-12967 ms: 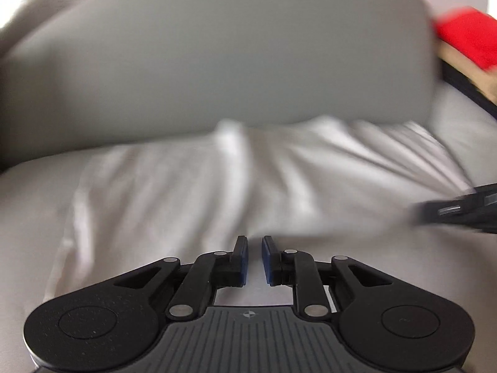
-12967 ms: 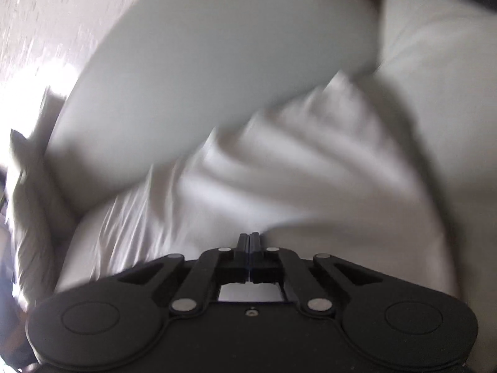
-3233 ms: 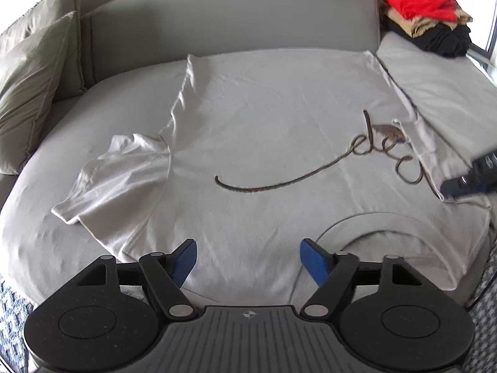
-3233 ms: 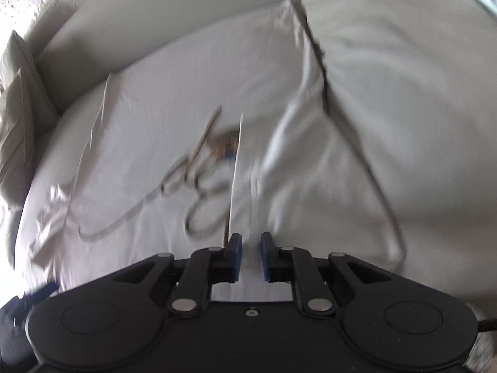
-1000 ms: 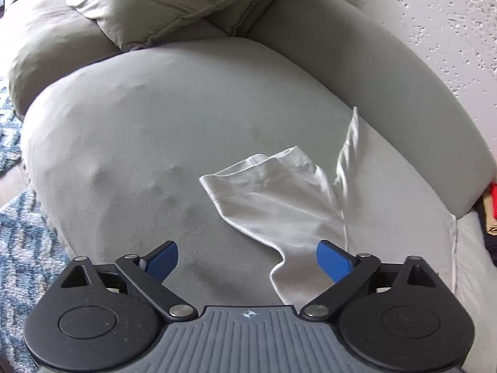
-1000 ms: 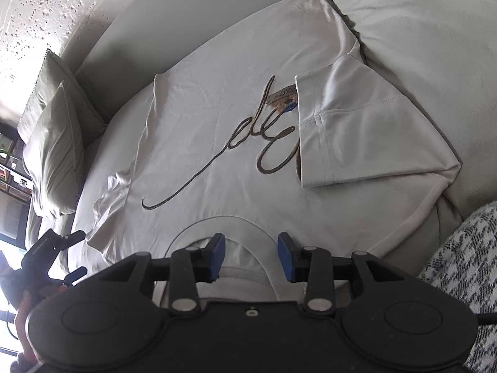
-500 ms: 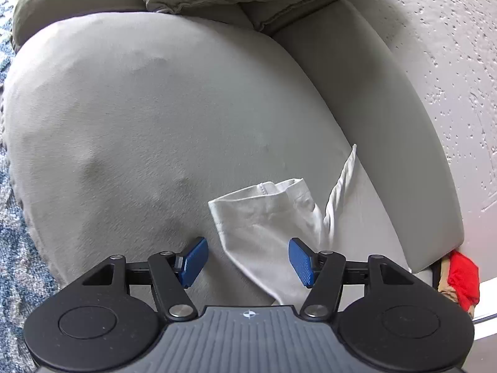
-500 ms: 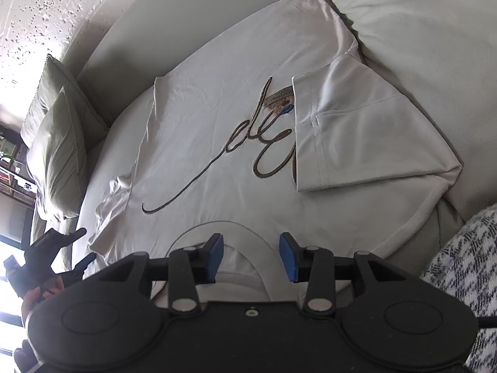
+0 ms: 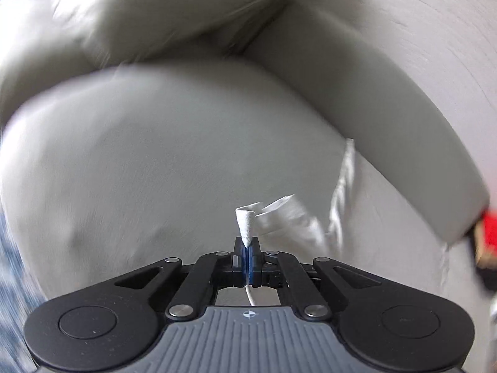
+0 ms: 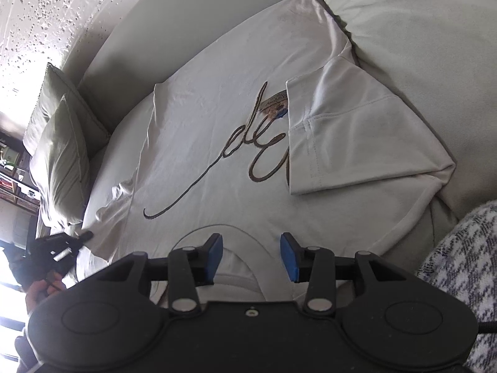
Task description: Fold clothes
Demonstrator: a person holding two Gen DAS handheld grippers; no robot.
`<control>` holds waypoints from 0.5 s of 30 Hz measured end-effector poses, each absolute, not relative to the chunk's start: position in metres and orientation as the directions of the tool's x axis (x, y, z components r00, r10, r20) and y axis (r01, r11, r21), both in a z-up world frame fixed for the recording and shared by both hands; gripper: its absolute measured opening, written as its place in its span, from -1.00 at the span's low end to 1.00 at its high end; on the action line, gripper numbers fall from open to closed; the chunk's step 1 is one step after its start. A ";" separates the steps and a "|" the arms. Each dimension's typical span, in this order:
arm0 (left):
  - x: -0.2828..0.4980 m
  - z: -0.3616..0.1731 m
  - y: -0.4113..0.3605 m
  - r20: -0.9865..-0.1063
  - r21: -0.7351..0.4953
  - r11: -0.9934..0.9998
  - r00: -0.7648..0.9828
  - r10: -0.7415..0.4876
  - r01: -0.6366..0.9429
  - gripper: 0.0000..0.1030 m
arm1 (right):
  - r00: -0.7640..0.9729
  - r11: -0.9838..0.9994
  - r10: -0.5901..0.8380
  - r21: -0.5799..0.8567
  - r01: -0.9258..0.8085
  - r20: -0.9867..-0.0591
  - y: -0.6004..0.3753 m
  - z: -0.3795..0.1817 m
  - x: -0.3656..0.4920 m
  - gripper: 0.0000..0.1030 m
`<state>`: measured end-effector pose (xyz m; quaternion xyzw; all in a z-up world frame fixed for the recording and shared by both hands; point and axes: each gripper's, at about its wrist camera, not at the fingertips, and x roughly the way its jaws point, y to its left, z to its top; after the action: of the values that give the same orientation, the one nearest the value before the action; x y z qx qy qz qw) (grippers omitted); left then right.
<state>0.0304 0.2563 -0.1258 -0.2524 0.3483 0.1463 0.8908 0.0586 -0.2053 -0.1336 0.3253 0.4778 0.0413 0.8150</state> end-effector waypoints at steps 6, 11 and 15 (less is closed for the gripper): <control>0.035 -0.079 0.129 -0.586 0.025 0.996 0.806 0.085 -0.087 -1.00 | 0.564 0.765 0.379 0.591 0.254 -0.733 -0.215 -0.132 0.051 -0.20; 0.023 -0.112 0.029 -0.677 0.308 0.917 0.736 0.024 0.253 -0.89 | 0.584 0.750 0.379 0.608 0.262 -0.718 -0.227 -0.129 0.044 -0.17; 0.008 -0.129 0.040 -0.773 0.227 0.936 0.634 0.005 0.270 -0.52 | 0.600 0.744 0.384 0.620 0.250 -0.702 -0.233 -0.124 0.038 -0.05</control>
<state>0.0084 0.0400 -0.1286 0.1628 0.4211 -0.0746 0.8892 0.0385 -0.2330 -0.1245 0.3554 0.4456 0.0409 0.8206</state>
